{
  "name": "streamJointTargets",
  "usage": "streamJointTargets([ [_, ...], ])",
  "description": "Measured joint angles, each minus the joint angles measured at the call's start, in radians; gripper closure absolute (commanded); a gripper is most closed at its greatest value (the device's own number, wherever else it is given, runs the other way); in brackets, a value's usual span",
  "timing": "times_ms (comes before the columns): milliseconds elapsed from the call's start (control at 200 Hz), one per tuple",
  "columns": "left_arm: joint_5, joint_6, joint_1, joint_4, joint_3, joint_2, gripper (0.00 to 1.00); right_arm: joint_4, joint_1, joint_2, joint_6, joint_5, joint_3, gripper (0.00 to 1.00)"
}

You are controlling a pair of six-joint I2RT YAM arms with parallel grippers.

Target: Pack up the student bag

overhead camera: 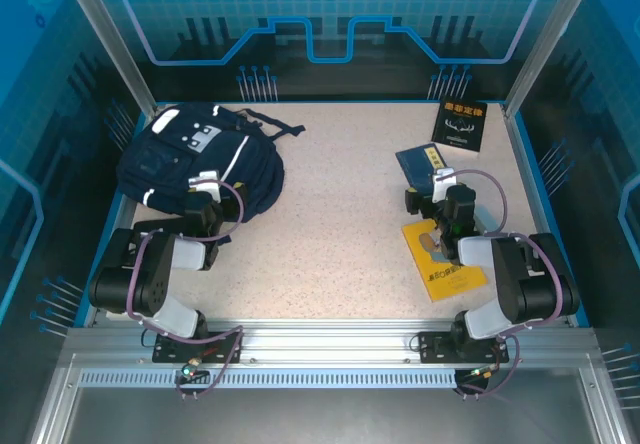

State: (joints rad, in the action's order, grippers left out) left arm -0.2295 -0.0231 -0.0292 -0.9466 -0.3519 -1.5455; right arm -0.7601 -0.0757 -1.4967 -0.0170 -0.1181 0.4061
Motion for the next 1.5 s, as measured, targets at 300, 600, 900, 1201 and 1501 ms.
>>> streamJointTargets([
  [300,0.000,0.000,0.000,0.000,0.000,0.000,0.01,0.000,0.000,0.000,0.000,0.000,0.000,0.00],
  [600,0.003,0.000,0.000,0.000,0.000,0.000,0.01,0.000,0.000,0.000,0.000,0.000,0.000,0.00],
  [900,-0.003,0.000,0.000,-0.018,0.031,0.034,0.01,0.119,0.000,0.069,0.000,-0.006,0.026,0.00],
  [1201,-0.065,-0.092,-0.002,0.357,-0.060,0.383,0.01,0.520,-0.038,0.286,-0.105,-0.076,0.272,0.00],
  [1501,0.004,-0.348,-0.005,0.912,-0.533,0.313,0.01,0.974,-0.064,0.166,-0.332,0.047,0.637,0.07],
])
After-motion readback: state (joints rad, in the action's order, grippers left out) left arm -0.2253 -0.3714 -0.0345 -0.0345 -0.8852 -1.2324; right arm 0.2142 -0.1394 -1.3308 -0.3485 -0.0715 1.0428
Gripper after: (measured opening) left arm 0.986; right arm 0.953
